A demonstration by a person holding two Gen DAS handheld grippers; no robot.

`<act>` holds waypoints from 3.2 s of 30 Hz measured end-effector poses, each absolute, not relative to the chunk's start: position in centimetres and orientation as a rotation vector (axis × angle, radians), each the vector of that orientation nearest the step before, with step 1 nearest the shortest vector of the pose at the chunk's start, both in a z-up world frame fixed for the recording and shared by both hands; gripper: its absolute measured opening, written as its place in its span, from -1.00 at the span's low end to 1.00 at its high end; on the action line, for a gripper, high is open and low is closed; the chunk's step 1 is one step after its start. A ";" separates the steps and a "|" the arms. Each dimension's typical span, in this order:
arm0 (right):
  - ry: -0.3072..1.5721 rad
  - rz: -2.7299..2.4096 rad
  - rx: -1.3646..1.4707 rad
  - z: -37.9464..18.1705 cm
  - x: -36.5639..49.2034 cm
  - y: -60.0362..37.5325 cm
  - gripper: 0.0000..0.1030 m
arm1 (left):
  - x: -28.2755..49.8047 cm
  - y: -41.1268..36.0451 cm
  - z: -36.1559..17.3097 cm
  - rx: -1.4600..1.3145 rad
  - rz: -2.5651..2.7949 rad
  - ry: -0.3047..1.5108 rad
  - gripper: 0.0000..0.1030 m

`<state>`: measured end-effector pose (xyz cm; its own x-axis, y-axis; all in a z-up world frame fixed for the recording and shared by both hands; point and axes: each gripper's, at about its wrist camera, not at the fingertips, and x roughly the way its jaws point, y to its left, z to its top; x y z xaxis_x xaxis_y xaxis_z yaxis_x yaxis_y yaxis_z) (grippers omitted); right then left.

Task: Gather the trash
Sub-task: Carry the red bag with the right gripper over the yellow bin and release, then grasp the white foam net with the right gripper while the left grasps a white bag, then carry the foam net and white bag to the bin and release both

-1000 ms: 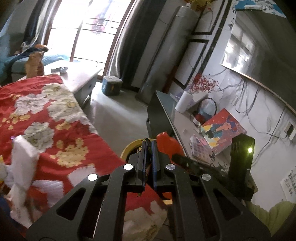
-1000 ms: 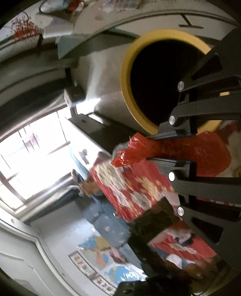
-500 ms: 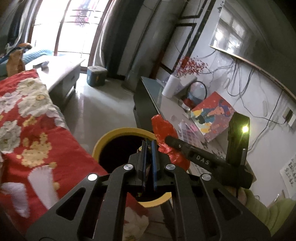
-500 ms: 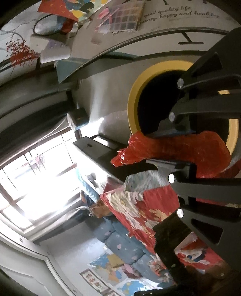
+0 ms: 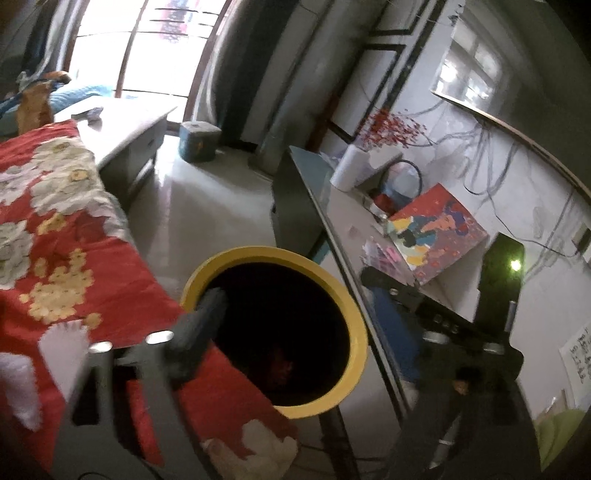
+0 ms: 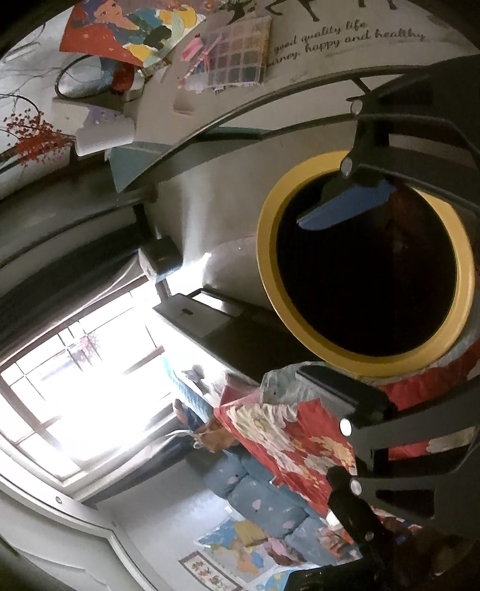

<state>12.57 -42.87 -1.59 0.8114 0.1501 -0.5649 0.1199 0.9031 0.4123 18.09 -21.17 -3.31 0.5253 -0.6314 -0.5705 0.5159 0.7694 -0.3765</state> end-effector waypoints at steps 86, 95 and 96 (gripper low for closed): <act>0.861 0.476 0.013 -6.6 12.7 -16.5 -0.34 | 19.4 1.2 -3.9 -0.210 -0.206 0.718 -0.32; 0.834 0.494 0.015 -5.8 12.1 -16.8 -0.54 | 16.8 4.1 0.6 -0.366 -0.254 0.577 -0.35; 0.828 0.498 0.016 -5.6 11.9 -16.8 -0.54 | 16.5 4.4 1.0 -0.376 -0.255 0.566 -0.35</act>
